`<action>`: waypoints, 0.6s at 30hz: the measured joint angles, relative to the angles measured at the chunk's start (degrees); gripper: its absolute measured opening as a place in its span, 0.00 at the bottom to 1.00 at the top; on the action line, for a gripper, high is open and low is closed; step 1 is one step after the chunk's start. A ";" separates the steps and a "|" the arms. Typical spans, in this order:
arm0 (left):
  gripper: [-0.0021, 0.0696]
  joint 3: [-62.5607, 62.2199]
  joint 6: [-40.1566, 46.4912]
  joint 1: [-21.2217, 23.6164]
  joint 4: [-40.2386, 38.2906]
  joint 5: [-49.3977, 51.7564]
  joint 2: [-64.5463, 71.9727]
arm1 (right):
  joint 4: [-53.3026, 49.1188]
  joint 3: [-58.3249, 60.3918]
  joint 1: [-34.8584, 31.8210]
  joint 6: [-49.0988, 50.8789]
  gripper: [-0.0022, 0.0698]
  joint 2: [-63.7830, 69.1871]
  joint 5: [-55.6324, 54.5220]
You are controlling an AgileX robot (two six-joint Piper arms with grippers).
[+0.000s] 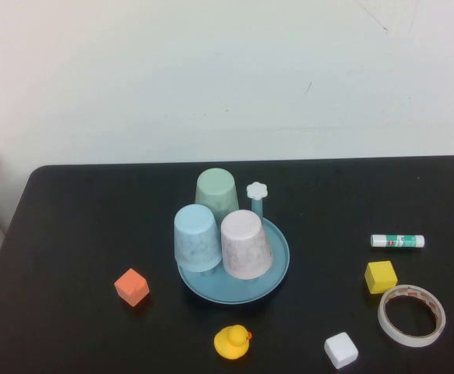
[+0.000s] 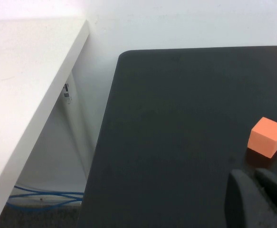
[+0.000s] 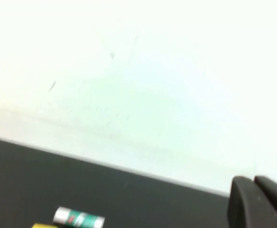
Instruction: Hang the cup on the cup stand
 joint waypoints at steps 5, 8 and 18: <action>0.03 0.00 0.00 0.00 0.00 0.00 0.00 | 3.10 6.69 0.00 0.00 0.03 -0.69 -0.56; 0.03 0.00 0.00 0.00 0.00 0.00 0.00 | 3.71 7.37 0.00 0.00 0.03 -0.69 0.16; 0.03 0.00 0.00 0.00 0.00 0.00 0.00 | 3.79 7.47 0.00 2.79 0.03 -0.69 5.67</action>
